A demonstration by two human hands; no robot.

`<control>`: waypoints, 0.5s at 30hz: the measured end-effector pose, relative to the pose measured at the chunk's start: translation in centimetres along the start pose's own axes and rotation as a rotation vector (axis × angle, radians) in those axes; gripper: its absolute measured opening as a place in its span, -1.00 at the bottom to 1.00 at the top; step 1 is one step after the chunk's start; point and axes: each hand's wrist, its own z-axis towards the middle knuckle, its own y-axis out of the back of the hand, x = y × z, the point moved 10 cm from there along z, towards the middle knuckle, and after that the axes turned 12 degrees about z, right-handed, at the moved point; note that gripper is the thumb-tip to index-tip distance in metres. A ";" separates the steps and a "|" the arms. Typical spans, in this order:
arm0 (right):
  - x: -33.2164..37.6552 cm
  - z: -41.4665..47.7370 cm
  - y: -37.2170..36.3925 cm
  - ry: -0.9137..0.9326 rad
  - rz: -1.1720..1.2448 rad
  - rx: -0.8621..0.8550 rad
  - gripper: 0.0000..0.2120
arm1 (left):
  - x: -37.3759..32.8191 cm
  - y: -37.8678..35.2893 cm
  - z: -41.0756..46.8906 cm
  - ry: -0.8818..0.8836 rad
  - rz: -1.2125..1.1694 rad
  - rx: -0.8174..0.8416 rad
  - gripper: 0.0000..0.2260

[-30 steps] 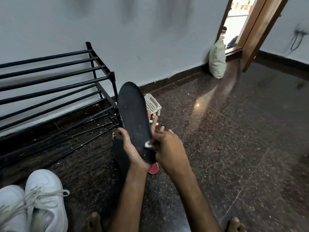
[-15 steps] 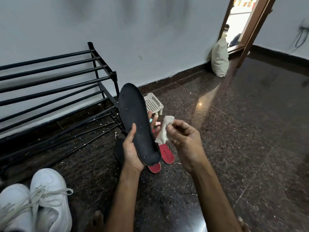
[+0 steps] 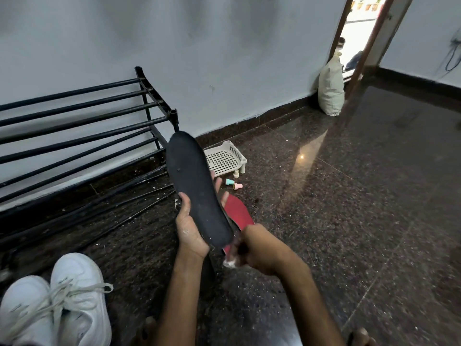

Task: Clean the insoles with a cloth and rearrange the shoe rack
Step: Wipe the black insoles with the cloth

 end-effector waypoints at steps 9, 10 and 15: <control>-5.1 -1.2 6.2 -0.027 0.797 -0.548 -0.90 | -0.7 5.2 -1.8 0.066 0.381 -0.210 -0.60; -4.7 -0.9 6.3 -0.010 0.876 -0.593 -0.89 | -0.4 5.9 -2.4 0.099 0.391 -0.251 -0.58; -4.1 1.5 2.5 -0.051 1.476 -0.562 -0.84 | -0.5 7.9 -4.5 0.124 0.421 -0.264 -0.65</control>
